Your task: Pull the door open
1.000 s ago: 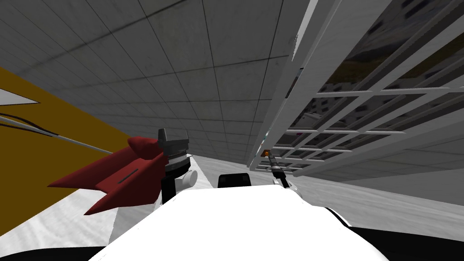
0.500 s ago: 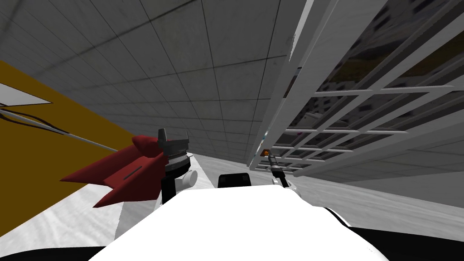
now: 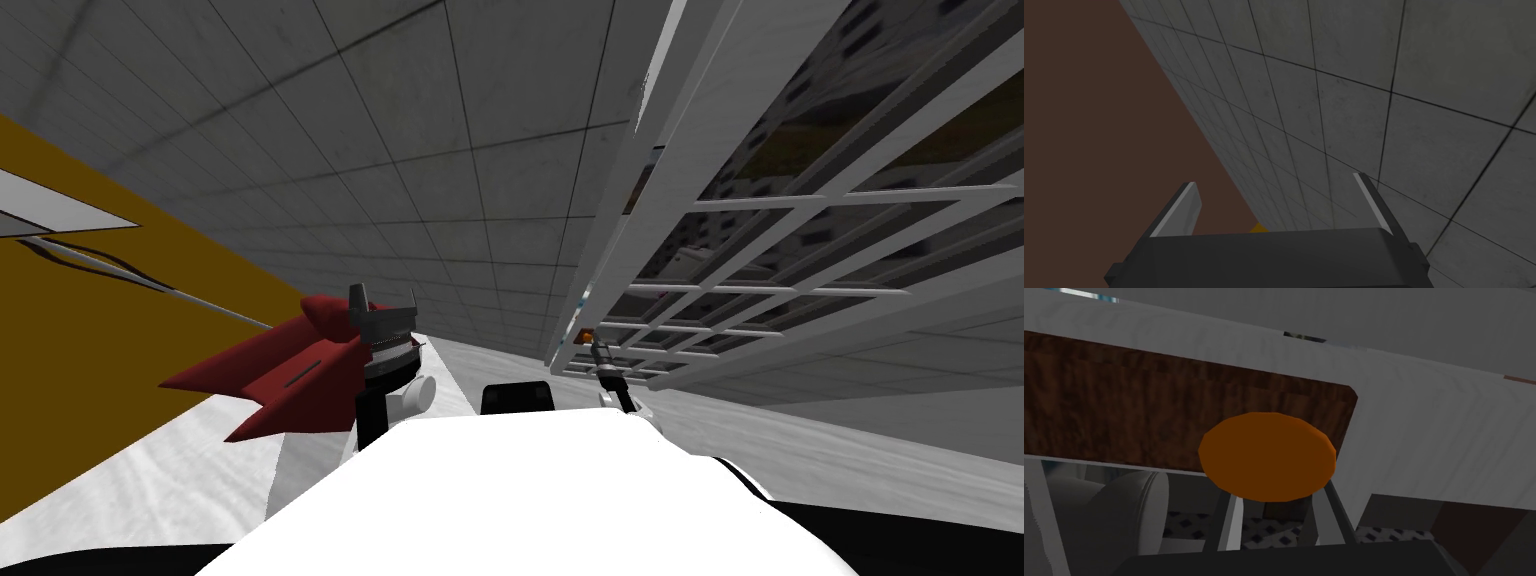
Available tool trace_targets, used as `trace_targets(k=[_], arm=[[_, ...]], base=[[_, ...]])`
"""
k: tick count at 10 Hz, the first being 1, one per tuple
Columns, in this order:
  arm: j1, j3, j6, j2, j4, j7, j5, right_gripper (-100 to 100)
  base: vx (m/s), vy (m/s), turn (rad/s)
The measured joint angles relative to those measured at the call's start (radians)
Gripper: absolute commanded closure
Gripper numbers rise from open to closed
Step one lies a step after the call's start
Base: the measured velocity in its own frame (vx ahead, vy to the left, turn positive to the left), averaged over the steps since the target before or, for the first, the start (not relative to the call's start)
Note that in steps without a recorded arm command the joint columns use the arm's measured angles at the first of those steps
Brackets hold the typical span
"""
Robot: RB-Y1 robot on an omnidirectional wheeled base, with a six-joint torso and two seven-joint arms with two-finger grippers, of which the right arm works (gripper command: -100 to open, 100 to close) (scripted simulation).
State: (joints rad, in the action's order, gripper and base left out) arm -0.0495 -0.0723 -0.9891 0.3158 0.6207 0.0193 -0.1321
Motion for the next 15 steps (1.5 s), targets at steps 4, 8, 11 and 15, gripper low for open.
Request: trace_targets(k=[4, 8, 11, 15], arm=[[0.004, 0.015, 0.011, 0.000, 0.000, 0.095, -0.027, 100], [0.003, 0.029, 0.028, -0.006, 0.013, 0.176, -0.054, 100], [0.035, 0.043, 0.004, -0.003, -0.048, 0.254, -0.077, 100], [0.052, 0.049, -0.010, -0.007, -0.087, 0.293, -0.084, 100]], base=[[-0.040, -0.017, 0.047], [-0.025, -0.011, 0.023], [-0.041, -0.021, 0.051], [-0.005, 0.002, -0.008]])
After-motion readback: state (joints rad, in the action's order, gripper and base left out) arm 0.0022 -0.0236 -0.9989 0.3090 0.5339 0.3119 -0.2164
